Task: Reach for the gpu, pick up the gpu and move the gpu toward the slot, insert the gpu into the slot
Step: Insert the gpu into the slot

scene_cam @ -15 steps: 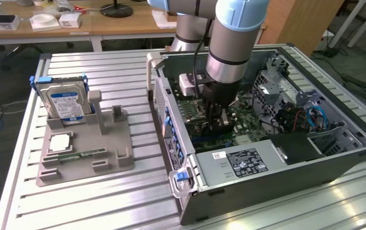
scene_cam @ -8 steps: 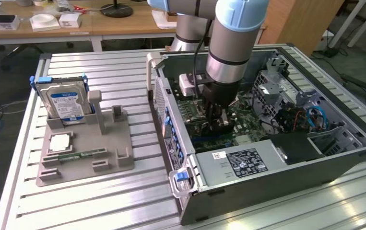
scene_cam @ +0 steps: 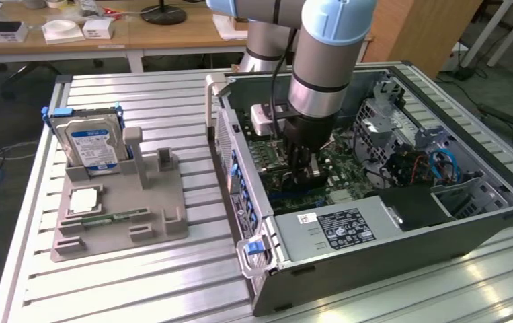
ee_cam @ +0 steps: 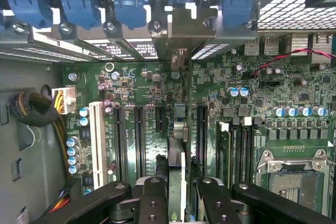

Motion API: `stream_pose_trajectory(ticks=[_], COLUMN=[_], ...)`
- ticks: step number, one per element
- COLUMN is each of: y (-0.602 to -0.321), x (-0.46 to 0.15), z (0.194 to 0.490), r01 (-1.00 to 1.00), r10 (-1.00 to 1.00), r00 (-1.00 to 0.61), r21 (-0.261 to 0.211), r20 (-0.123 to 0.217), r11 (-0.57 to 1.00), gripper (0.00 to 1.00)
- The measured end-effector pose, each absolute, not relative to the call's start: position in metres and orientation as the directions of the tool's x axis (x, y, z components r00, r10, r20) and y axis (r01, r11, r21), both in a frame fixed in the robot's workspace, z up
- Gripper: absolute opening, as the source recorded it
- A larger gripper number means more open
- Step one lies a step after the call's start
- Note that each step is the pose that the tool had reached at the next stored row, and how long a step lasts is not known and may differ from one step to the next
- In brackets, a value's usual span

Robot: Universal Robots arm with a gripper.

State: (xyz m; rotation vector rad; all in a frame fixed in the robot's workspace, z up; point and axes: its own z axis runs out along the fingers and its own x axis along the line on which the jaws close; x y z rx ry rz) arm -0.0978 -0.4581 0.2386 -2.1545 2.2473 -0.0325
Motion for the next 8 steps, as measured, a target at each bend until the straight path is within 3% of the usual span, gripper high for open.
stream_pose_trajectory(ticks=[8], y=[-0.4580], x=[-0.0977], z=[0.2382], r01=[-0.998], r10=[-0.999], r00=[-0.042], r21=[-0.035], r20=[-0.007], r11=[0.042], gripper=[0.26])
